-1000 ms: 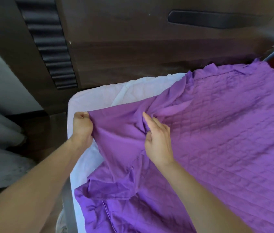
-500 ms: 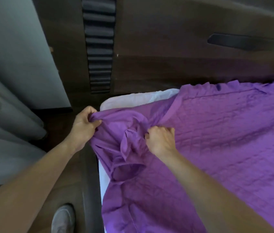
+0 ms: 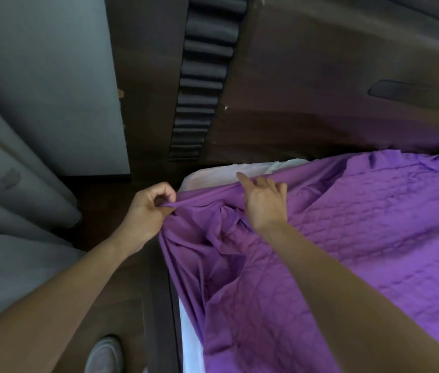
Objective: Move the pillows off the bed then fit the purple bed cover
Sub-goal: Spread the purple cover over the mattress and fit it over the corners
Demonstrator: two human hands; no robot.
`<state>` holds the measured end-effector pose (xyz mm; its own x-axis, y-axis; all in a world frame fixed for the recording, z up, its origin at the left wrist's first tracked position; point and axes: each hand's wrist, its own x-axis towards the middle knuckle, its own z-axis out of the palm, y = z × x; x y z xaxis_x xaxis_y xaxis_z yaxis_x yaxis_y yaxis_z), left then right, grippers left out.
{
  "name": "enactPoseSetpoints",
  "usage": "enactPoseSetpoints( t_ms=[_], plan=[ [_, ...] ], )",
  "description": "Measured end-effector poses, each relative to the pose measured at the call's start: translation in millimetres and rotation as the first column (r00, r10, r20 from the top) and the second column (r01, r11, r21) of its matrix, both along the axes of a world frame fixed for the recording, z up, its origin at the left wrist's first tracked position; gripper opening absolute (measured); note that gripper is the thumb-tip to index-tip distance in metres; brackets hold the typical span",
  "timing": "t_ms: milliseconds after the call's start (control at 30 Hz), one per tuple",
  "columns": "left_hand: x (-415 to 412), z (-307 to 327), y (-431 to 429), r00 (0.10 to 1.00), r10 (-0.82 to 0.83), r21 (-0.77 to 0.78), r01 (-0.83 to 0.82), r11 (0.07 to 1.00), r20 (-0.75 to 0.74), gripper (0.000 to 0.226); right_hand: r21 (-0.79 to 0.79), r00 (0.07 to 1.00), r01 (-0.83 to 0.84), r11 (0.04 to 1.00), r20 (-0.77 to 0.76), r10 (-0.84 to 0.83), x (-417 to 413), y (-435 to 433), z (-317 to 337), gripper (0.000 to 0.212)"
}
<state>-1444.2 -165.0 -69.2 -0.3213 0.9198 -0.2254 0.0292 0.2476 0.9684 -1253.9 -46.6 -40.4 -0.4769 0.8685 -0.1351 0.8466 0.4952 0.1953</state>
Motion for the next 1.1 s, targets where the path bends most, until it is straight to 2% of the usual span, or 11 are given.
enactPoseSetpoints(
  t_ms=[100,200,300,400,533,700,833,933,1000,1100],
  plan=[
    [-2,-8,-3,0.999,0.025,-0.007,-0.025,1.000,0.023,0.038,-0.027,0.998,0.004,1.000,0.068,-0.002,-5,10,-5,0.039],
    [-2,-13,-2,0.997,0.073,0.025,-0.073,0.997,0.025,0.042,0.045,1.000,0.012,0.999,0.008,-0.012,-7,15,-17,0.027],
    [-4,-20,2,0.987,0.142,0.047,-0.146,0.988,0.069,0.041,0.080,0.997,0.015,0.997,-0.076,-0.009,-10,24,-23,0.027],
    [-7,-28,7,0.976,0.201,0.077,-0.207,0.975,0.083,0.046,0.118,0.991,-0.085,0.989,-0.094,0.096,-19,28,-28,0.028],
    [-7,-42,22,0.953,0.297,0.138,-0.303,0.943,0.058,0.047,0.007,0.959,-0.260,0.966,-0.114,0.259,-29,36,-36,0.030],
    [-16,-61,41,0.950,0.311,0.119,-0.305,0.945,-0.033,0.054,-0.009,0.959,-0.269,0.963,-0.097,0.267,-31,53,-25,0.026],
    [-22,-72,44,0.946,0.276,0.086,-0.264,0.961,-0.172,0.061,-0.162,0.989,-0.136,0.977,0.030,0.143,-40,65,-22,0.030],
    [-32,-77,40,0.925,0.236,0.106,-0.214,0.971,-0.296,0.058,-0.304,0.993,-0.064,0.951,0.079,0.092,-51,71,-21,0.035],
    [-35,-77,38,0.924,0.230,0.115,-0.204,0.972,-0.304,0.054,-0.383,0.997,-0.049,0.922,0.035,0.068,-55,76,-20,0.028],
    [-37,-73,33,0.956,0.193,0.090,-0.178,0.980,-0.219,0.052,-0.574,0.996,0.020,0.819,-0.059,-0.066,-64,84,-17,0.009]
  ],
)
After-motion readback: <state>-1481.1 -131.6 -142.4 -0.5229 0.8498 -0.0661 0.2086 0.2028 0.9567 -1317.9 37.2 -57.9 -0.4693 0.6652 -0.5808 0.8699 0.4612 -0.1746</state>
